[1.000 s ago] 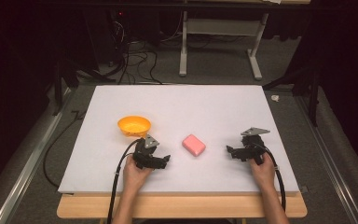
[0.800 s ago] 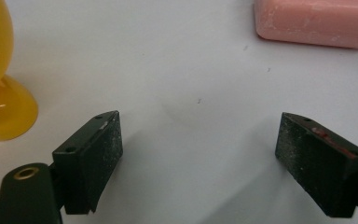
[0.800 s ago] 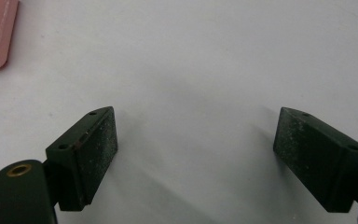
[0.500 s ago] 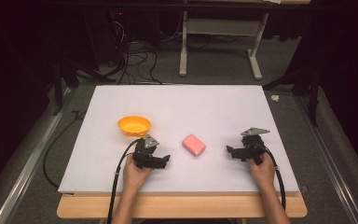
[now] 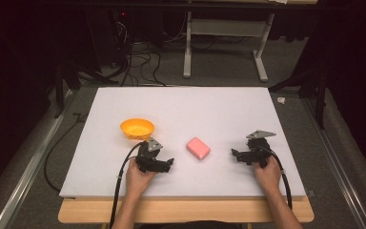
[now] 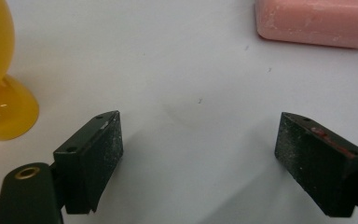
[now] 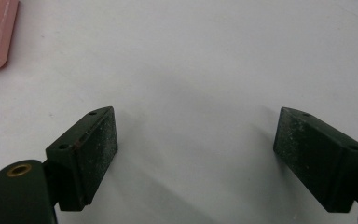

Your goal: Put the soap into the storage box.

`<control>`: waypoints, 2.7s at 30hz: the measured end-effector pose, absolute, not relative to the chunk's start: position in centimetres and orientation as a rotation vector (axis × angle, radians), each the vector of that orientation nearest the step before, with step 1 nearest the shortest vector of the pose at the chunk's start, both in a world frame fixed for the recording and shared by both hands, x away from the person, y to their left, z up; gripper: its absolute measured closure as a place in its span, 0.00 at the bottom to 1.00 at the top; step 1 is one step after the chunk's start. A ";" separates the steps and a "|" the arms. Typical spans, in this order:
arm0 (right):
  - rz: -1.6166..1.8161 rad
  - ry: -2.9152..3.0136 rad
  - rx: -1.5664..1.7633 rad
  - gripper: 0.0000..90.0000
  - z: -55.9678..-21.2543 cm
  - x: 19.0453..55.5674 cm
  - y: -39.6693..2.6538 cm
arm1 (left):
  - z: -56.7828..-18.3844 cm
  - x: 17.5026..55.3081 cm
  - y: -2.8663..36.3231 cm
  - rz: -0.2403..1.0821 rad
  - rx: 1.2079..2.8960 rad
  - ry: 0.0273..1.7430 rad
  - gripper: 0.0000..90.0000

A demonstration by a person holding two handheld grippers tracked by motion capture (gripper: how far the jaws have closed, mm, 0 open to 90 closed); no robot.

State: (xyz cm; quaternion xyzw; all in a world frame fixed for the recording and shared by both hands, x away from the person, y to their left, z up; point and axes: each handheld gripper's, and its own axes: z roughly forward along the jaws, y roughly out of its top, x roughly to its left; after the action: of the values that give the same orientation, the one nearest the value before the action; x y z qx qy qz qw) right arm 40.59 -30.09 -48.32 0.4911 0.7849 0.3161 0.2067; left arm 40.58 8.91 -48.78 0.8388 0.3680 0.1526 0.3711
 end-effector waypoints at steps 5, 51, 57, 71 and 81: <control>0.880 2.186 1.368 0.16 -48.3 40.6 -30.1 | -48.8 40.6 8.9 0.390 2.151 0.943 0.17; 0.878 2.186 1.364 0.16 -48.3 40.6 -30.1 | -46.1 38.7 5.5 0.333 2.093 0.846 0.17; 0.878 2.186 1.365 0.16 -48.3 40.6 -30.1 | -45.3 38.6 5.0 0.322 2.062 0.824 0.17; 0.878 2.186 1.364 0.16 -48.3 40.6 -30.1 | -44.1 39.3 3.4 0.302 2.025 0.820 0.13; 0.878 2.187 1.365 0.16 -48.3 40.6 -30.1 | -43.8 40.2 1.9 0.291 2.025 0.817 0.12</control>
State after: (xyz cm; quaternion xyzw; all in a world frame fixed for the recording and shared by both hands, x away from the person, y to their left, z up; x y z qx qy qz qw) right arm 40.58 -30.08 -48.32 0.4902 0.7855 0.3154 0.2079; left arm 40.19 1.92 -43.85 0.8199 0.3308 0.1179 0.4521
